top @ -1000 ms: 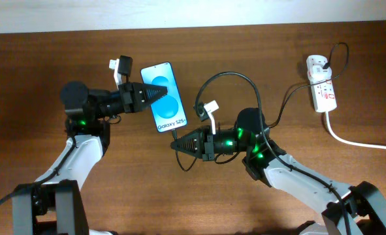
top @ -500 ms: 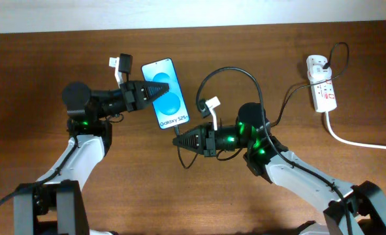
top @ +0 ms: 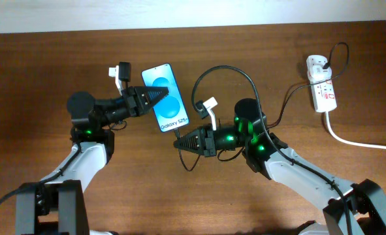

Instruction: Plug charger to phone and switch on socket

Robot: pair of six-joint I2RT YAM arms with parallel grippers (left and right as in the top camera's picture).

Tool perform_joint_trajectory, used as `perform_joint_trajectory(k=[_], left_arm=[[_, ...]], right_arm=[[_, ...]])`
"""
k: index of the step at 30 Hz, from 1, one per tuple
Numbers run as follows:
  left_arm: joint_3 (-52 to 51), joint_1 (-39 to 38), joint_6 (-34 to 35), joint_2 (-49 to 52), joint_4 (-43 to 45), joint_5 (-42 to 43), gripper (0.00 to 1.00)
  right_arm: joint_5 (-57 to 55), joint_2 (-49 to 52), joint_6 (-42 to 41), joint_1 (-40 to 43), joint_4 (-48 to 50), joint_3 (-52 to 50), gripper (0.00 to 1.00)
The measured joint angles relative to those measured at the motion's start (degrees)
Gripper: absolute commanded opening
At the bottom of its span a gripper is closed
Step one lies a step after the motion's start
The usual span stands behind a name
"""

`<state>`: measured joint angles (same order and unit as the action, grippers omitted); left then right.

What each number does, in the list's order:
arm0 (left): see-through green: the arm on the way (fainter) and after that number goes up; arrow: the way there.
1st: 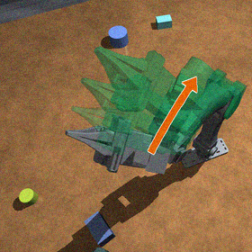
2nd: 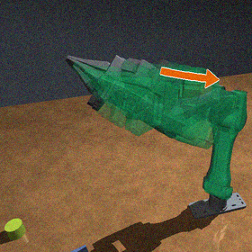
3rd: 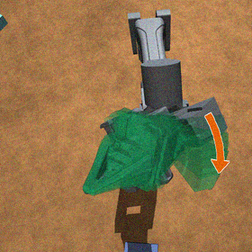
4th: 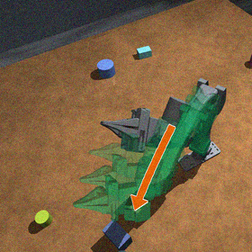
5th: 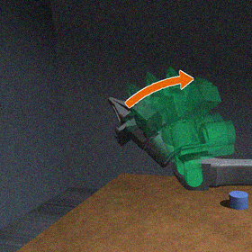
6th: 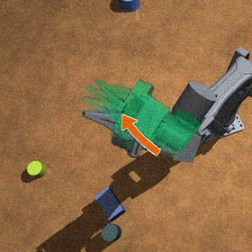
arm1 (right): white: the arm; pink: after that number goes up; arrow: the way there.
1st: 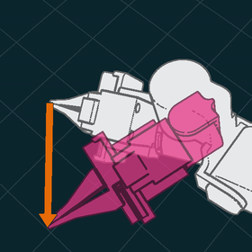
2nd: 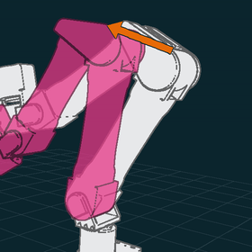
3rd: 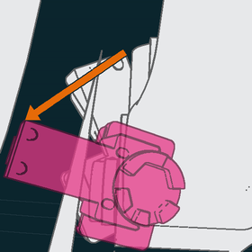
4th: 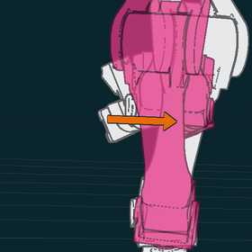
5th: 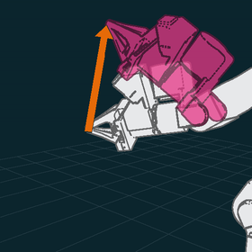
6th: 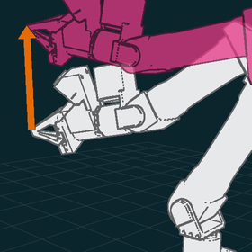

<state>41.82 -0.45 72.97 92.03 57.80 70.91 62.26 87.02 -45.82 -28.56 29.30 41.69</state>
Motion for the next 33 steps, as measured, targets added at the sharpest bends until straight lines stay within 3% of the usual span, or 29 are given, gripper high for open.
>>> perform_joint_trajectory(k=[6,14,20,24,33], left_arm=[[0.0,-2.1,-0.13,0.0,0.39,-1.73,0.0],[-0.7,-2.43,-2.58,-1.92,1.46,-1.97,0.0],[-1.86,0.87,-1.77,-1.92,1.2,1.53,0.0],[-4.17,-1.2,-1.84,-1.92,0.31,11.47,0.0],[-4.57,-0.9,-1.84,-1.92,0.11,9.33,0.0]], right_arm=[[0.7,0.0,0.83,0.0,-0.83,0.11,0.04],[1.88,-0.02,4.87,0.0,-13.14,4.24,0.06],[-2.19,-0.02,5.51,0.9,-13.81,6.19,0.2],[-7.74,-0.17,6.21,3.93,-11.65,10.6,0.31],[-8.68,-2.38,13.09,6.71,-24.13,11.02,0.39]])
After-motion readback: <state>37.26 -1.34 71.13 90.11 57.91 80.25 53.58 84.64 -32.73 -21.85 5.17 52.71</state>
